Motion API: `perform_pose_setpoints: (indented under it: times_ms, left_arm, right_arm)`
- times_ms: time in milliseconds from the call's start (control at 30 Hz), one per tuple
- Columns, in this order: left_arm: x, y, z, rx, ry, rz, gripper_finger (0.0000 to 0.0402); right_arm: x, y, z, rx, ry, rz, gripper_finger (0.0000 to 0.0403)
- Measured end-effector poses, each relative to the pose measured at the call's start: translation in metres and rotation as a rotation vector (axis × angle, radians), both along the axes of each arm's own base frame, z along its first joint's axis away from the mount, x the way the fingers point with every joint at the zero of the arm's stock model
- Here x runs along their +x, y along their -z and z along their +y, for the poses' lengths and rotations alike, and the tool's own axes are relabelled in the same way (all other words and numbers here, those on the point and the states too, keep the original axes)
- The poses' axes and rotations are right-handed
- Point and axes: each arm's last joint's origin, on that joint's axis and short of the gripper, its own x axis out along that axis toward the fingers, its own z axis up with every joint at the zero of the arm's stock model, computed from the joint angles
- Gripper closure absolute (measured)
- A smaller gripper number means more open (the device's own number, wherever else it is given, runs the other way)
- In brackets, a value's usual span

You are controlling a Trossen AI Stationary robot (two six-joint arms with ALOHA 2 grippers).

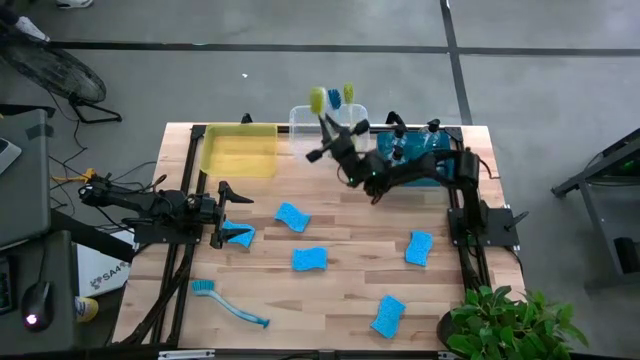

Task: Pick & Place Kitchen Sink Supplies
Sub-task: Put the green dish brush into the transparent container

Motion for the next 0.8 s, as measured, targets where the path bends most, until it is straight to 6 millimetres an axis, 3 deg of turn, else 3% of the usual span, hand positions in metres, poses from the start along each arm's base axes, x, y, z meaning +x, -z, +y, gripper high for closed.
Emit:
perform_pose_setpoints:
  times_ms: [300, 467, 667, 800]
  left_arm:
    - [0.0, 0.0, 0.0, 0.0, 0.0, 0.0, 0.002]
    - [0.0, 0.0, 0.0, 0.0, 0.0, 0.0, 0.002]
    - [0.0, 0.0, 0.0, 0.0, 0.0, 0.0, 0.002]
    - [0.0, 0.0, 0.0, 0.0, 0.0, 0.0, 0.002]
  right_arm:
    - [-0.011, -0.006, -0.043, 0.013, 0.073, -0.049, 0.0367]
    - [-0.016, 0.0, -0.064, 0.106, 0.111, -0.067, 0.0367]
    - [-0.021, 0.012, -0.09, 0.275, 0.039, -0.132, 0.0367]
    - [-0.024, 0.014, -0.1, 0.298, -0.046, -0.153, 0.0367]
